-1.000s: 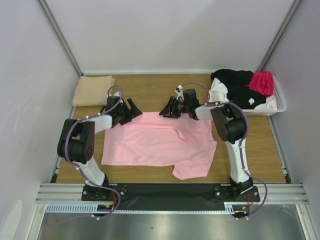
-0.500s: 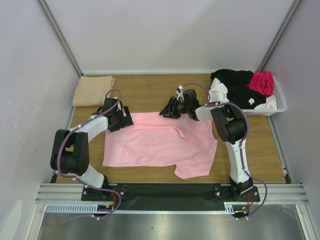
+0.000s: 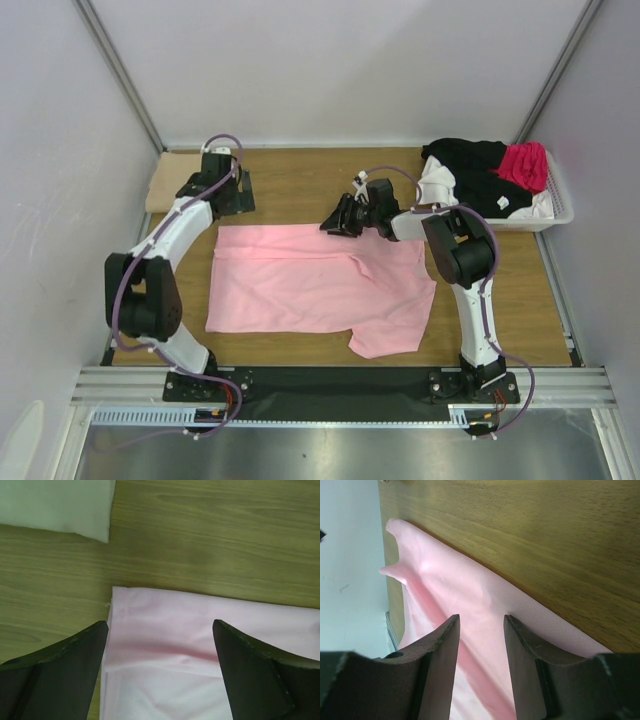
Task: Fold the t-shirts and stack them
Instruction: Fold the tshirt
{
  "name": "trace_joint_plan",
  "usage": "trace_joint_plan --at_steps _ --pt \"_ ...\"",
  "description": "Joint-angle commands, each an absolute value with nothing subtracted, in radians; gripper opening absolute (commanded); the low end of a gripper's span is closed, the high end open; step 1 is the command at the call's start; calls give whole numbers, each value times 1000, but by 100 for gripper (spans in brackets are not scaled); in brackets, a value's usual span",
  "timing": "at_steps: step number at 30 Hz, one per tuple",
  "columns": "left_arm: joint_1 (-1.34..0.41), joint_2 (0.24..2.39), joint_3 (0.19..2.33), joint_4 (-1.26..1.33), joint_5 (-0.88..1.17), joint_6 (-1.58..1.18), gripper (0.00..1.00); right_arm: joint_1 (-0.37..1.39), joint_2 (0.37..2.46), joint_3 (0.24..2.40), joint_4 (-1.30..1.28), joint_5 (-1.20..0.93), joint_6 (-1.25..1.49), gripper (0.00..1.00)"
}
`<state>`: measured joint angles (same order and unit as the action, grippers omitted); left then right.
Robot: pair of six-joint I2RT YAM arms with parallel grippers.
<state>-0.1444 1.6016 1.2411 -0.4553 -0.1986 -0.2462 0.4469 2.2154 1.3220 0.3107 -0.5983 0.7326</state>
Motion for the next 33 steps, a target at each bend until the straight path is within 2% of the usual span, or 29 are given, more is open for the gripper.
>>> trace_joint_plan --at_steps 1,6,25,33 --pt "-141 1710 1284 -555 -298 -144 91 436 2227 1281 183 -508 683 47" --pt "-141 1746 1235 -508 -181 -120 89 436 2230 1284 184 -508 684 47" --pt "-141 1671 1048 -584 -14 -149 88 436 2238 1278 195 -512 687 47" --pt "-141 1551 976 -661 -78 -176 89 436 2243 1281 198 -514 690 46"
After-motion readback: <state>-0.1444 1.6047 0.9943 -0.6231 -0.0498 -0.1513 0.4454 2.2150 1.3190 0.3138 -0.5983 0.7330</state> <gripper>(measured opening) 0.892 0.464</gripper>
